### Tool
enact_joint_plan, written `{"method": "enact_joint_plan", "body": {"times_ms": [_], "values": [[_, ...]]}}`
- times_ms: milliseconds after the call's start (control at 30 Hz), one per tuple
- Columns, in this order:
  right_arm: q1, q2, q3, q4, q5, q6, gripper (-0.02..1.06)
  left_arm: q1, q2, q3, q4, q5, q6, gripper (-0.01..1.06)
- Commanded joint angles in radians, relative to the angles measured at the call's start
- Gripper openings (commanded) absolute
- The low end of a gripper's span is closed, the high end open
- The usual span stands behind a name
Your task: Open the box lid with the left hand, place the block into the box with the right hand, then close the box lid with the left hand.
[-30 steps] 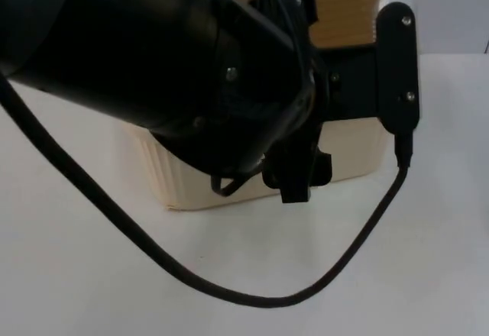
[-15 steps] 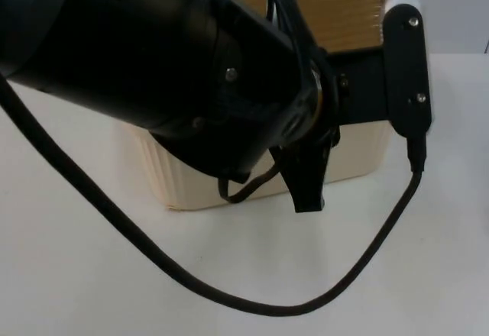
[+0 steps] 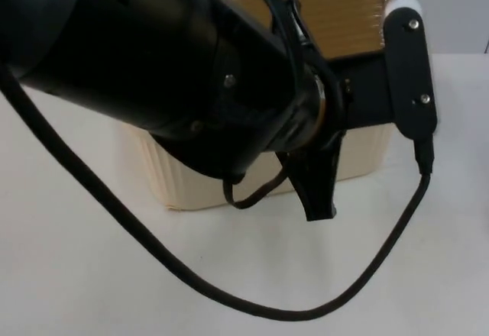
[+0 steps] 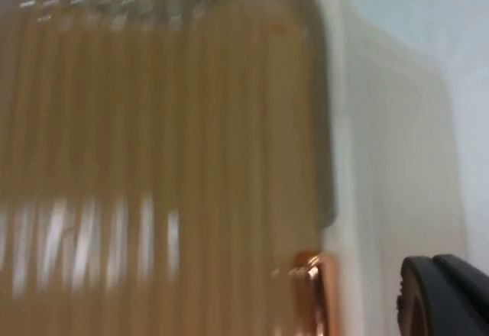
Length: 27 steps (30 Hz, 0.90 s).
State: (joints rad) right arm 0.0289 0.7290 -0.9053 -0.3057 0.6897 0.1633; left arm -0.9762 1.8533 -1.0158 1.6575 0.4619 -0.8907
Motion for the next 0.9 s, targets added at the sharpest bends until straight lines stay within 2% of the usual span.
{"method": "enact_joint_plan", "body": {"times_ms": [0,233,533,867], "values": [[0.005,0.0,-0.007,-0.005,-0.008,0.006,1.05,0.017,0.014,0.004,0.044,-0.031,-0.033,0.0],[0.005,0.0,-0.007,-0.005,-0.008,0.006,1.05,0.068,0.032,-0.001,0.074,-0.022,-0.033,0.0],[0.005,0.0,-0.007,-0.007,-0.021,0.006,1.05,0.073,0.032,-0.04,0.087,-0.029,-0.033,0.0],[0.005,0.0,-0.007,-0.007,-0.022,0.006,1.05,0.099,0.036,-0.04,0.087,-0.078,-0.031,0.0]]}}
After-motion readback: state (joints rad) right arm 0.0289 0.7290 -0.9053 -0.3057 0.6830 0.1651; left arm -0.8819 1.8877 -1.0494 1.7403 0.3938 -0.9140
